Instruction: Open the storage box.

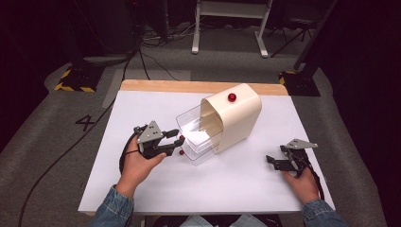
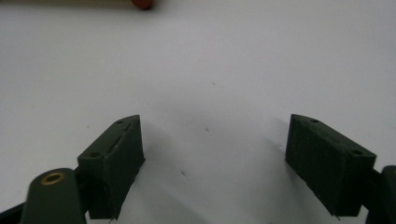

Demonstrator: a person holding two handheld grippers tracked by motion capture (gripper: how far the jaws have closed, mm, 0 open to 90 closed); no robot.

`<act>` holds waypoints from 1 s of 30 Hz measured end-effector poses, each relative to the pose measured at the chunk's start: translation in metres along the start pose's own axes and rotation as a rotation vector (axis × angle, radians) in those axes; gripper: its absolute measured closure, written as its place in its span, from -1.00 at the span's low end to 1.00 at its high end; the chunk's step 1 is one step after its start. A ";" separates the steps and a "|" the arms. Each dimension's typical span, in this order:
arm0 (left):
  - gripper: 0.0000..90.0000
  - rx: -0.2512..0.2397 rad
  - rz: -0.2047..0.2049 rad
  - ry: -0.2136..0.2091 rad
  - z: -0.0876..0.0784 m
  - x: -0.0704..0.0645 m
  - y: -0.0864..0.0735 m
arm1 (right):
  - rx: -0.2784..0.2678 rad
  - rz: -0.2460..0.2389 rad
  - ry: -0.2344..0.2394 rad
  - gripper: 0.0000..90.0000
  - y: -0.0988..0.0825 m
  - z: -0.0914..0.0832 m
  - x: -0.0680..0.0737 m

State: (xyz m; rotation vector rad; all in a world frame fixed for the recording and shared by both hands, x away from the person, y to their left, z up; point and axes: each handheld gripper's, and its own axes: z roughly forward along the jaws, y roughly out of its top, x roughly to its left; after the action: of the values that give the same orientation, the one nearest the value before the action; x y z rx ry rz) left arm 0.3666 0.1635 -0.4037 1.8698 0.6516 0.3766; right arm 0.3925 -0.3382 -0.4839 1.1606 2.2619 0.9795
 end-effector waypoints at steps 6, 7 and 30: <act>0.15 0.000 -0.030 0.017 -0.008 0.004 -0.006 | 0.000 0.000 0.001 -0.56 0.000 0.000 0.000; 0.14 0.003 -0.031 0.022 -0.009 0.004 -0.007 | -0.001 -0.001 0.001 -0.56 0.000 0.000 0.000; -0.14 0.147 -0.078 0.176 -0.069 0.009 -0.045 | 0.004 0.006 0.008 -0.56 0.000 0.000 -0.001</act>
State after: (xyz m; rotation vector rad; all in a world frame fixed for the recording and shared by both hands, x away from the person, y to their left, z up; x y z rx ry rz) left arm 0.3244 0.2330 -0.4197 1.9575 0.8891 0.4565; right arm 0.3934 -0.3388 -0.4838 1.1673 2.2690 0.9844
